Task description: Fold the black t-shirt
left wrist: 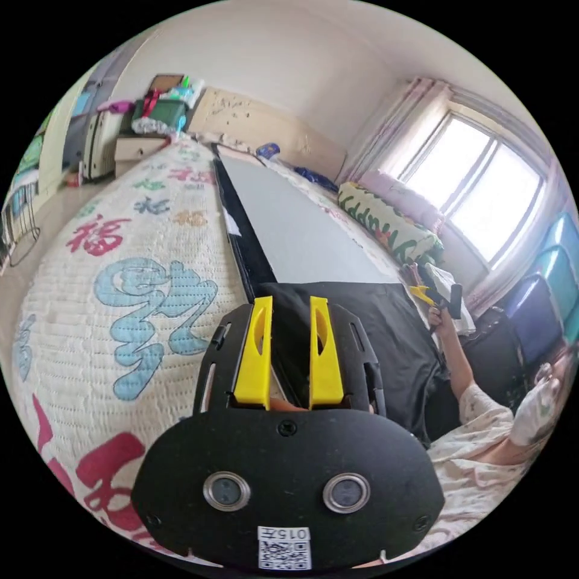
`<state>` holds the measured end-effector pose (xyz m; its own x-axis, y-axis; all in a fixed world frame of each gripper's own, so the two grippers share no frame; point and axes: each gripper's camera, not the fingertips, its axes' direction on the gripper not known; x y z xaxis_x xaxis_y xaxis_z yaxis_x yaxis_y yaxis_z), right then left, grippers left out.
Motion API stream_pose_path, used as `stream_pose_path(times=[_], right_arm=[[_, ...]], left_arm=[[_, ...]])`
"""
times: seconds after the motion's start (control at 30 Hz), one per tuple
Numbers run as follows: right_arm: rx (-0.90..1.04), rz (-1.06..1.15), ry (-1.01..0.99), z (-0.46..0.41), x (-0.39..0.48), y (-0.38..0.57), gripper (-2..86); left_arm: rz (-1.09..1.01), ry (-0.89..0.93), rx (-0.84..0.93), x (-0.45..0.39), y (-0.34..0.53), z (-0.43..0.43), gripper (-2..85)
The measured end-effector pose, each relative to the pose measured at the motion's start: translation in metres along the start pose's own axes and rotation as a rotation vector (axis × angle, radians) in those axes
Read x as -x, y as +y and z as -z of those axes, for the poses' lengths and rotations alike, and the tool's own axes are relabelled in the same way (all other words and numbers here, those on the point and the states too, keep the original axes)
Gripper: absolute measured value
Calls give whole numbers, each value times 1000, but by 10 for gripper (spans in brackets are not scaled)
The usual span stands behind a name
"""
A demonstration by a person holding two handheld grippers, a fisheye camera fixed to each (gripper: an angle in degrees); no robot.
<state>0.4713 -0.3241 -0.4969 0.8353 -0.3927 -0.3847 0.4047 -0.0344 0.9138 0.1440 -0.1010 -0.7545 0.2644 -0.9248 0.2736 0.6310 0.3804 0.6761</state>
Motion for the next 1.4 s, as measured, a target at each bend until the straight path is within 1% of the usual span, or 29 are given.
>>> stream_pose_path(times=[0.07, 0.13, 0.23, 0.3, 0.37, 0.47, 0.53, 0.63, 0.7, 0.77, 0.83, 0.93, 0.97, 1.03, 1.1, 1.2, 1.23, 1.27, 1.3, 1.33, 1.37, 1.4], right_arm=[[52, -30, -8, -25, -18, -16, 130], [102, -64, -34, -49, -35, -28, 115], [167, -58, -85, -82, -50, -39, 47], [201, -12, -72, -101, -50, -42, 18], [153, 29, -17, -103, -46, -42, 11], [112, 81, 44, -111, -45, -44, 6], [106, 100, 97, -123, -45, -48, 5], [75, 110, 179, -148, -49, -55, 4], [28, 103, 267, -171, -57, -64, 5], [19, 115, 335, -192, -64, -72, 6], [32, 104, 362, -216, -77, -75, 8], [107, 53, 375, -258, -105, -66, 24], [145, 46, 369, -272, -113, -60, 35], [160, 46, 349, -282, -121, -49, 40], [88, 64, 309, -277, -124, -26, 40], [-29, 76, 243, -260, -132, 9, 35], [-54, 78, 233, -256, -133, 17, 32], [-105, 85, 232, -247, -134, 33, 28], [-153, 114, 276, -239, -128, 48, 20], [-179, 129, 317, -235, -123, 56, 16], [-243, 167, 421, -228, -106, 72, 11], [-317, 216, 518, -223, -85, 89, 6]], left_arm=[[15, 55, 54, 0, -23, -14, 73], [20, 59, 66, -7, -40, -21, 54], [-1, 49, 82, -28, -56, -28, 21], [-37, -28, 38, -56, -61, -21, 11], [-92, -83, -15, -81, -63, -11, 6], [-150, -147, -79, -115, -72, 0, 3], [-150, -147, -109, -127, -84, 1, 1], [-152, -150, -113, -142, -116, -11, 1], [-153, -207, -124, -153, -141, -26, 1], [-137, -201, -132, -158, -157, -40, 2], [-113, -190, -147, -161, -168, -55, 2], [-152, -284, -140, -176, -171, -85, 3], [-162, -304, -109, -181, -169, -98, 3], [-187, -307, -103, -193, -169, -98, 3], [-206, -280, -131, -201, -165, -90, 3], [-193, -240, -121, -205, -168, -83, 0], [-191, -259, -121, -208, -168, -79, -1], [-202, -343, -161, -219, -163, -66, -1], [-253, -430, -232, -237, -153, -48, -1], [-280, -457, -270, -247, -147, -38, -1], [-339, -456, -347, -266, -136, -19, -1], [-422, -380, -413, -282, -126, -2, 0]])
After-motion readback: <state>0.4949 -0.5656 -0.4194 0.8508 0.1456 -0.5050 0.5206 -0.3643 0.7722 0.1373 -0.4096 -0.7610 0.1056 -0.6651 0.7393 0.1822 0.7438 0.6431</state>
